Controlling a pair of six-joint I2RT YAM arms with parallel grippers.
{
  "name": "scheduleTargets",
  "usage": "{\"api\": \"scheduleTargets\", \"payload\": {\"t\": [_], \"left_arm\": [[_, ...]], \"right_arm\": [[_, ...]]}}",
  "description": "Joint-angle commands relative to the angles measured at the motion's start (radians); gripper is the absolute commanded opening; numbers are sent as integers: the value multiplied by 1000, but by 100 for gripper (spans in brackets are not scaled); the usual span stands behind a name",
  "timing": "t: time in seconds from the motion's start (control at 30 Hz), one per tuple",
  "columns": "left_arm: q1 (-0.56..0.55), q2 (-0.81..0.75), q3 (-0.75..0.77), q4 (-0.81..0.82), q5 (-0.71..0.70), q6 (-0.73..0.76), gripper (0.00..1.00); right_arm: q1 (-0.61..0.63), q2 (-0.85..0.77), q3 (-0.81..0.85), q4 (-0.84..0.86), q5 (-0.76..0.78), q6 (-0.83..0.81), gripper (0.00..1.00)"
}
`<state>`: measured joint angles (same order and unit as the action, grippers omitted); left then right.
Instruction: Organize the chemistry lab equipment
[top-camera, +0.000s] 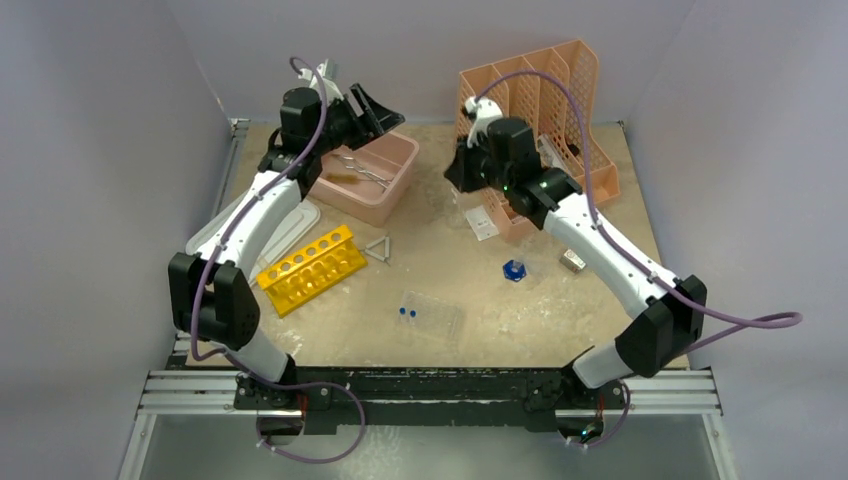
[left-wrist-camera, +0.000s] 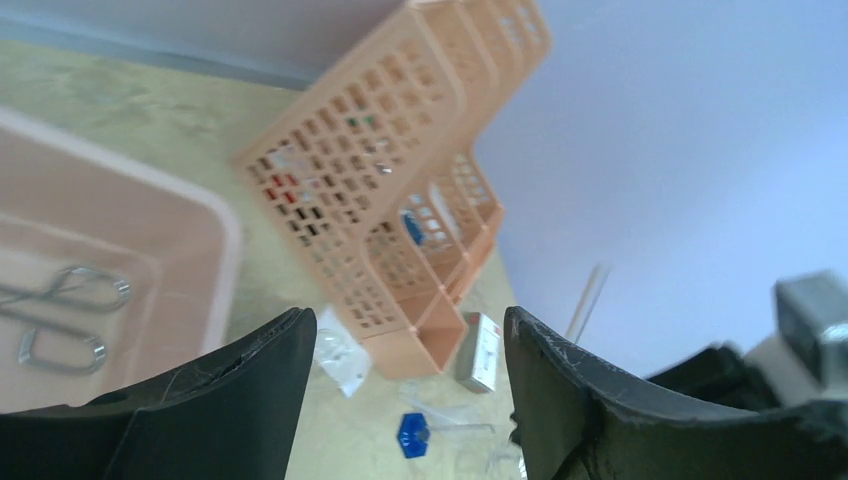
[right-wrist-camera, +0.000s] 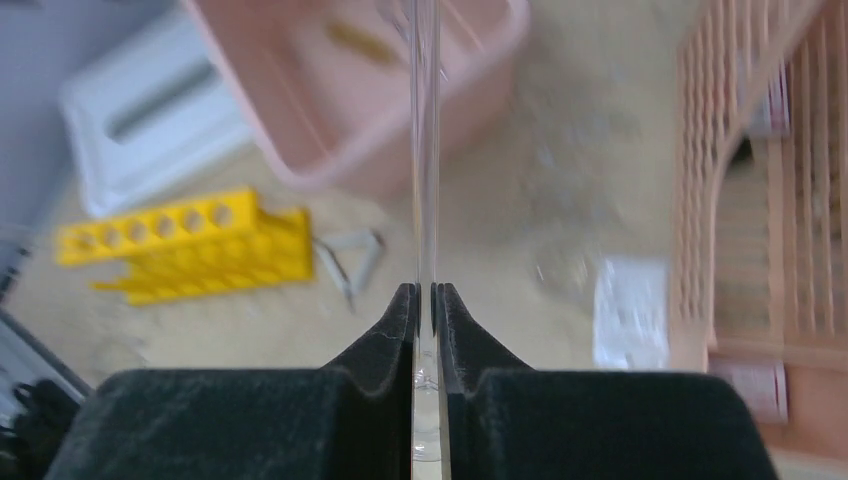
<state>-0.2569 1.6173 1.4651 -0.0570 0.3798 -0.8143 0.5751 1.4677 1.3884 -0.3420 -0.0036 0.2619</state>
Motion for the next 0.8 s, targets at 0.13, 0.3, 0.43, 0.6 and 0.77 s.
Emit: {"api": "scheduleTargets", "payload": {"t": [0.13,0.3,0.43,0.6,0.77], "left_arm": [[-15,-98,-102,401,257,-109,70],[-18,-126,-136,440,247,-113,70],[-19,-155,-155,388,157,-75,68],[-29,-154,-174,388,156,-68,66],[-56,-124,-149,341,160,-42,51]], "right_arm": [[-2,135,268,226,-273,-33,2],[-9,205,364,219,-354,-29,1],[-13,243,410,210,-401,-15,1],[-15,285,439,201,-479,-21,1],[-14,313,467,181,-548,-45,1]]}}
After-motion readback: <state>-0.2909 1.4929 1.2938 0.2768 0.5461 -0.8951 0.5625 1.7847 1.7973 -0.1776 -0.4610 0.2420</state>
